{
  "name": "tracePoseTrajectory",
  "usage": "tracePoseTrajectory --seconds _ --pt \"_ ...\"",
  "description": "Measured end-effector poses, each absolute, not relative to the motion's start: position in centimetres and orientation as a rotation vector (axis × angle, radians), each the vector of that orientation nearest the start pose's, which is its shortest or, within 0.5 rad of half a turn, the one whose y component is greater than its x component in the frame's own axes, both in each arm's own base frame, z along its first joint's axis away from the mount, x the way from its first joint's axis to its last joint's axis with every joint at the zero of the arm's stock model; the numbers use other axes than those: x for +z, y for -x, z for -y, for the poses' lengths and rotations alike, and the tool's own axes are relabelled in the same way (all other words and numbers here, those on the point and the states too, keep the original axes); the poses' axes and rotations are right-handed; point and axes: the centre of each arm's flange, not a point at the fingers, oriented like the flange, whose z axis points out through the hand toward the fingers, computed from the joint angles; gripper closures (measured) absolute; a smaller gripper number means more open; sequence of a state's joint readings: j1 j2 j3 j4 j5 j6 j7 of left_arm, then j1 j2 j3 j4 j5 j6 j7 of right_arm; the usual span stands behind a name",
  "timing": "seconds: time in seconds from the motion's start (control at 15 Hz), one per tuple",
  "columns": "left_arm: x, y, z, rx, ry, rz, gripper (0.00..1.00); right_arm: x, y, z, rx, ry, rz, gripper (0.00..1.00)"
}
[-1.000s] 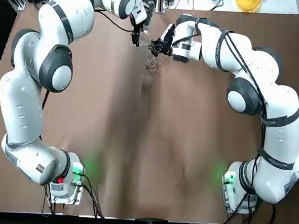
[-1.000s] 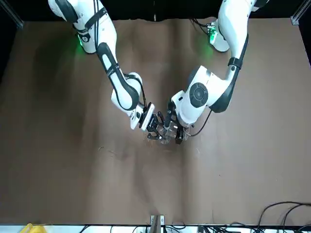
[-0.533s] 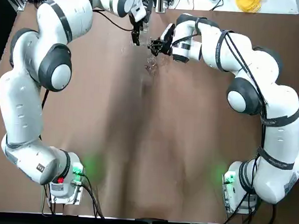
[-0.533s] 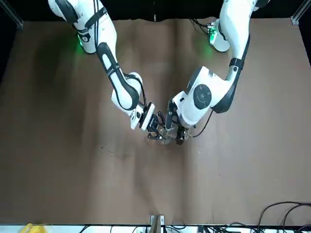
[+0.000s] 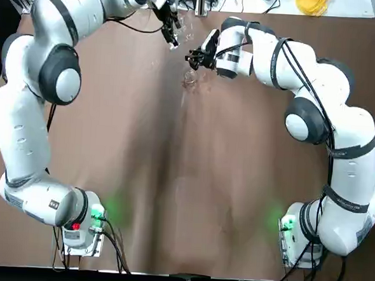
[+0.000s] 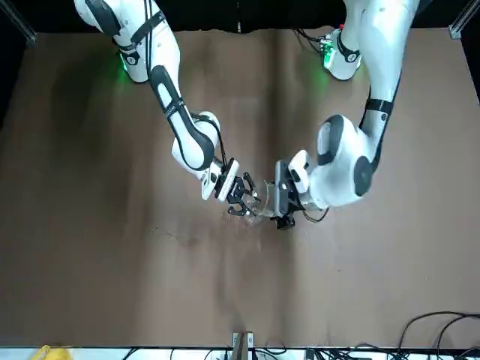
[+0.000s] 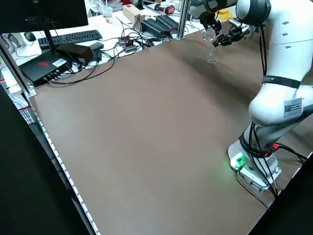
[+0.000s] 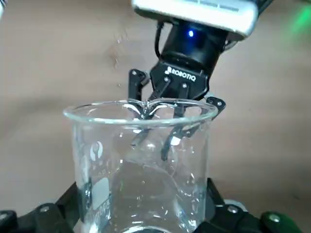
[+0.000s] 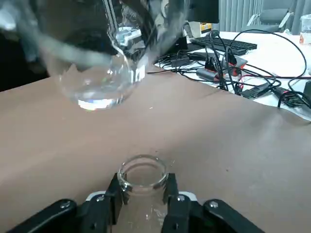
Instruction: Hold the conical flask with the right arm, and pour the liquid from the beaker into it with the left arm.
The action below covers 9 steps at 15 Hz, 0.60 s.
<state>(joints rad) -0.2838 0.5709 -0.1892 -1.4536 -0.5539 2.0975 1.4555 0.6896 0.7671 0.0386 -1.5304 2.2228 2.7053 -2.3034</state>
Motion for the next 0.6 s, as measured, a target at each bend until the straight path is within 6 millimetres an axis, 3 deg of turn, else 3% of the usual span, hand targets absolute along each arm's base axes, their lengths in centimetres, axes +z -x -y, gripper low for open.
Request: tracePoseTrajectory --seconds 0.33,0.6 --pt "38.7 -67.0 25.4 -0.986 2.548 -2.607 0.02 20.6 -55.7 -43.8 -1.175 1.967 0.983 0.61" --pt "37.5 -68.5 19.3 -1.245 2.580 -2.626 0.02 20.8 -58.0 -40.9 -1.208 2.002 0.932 0.61"
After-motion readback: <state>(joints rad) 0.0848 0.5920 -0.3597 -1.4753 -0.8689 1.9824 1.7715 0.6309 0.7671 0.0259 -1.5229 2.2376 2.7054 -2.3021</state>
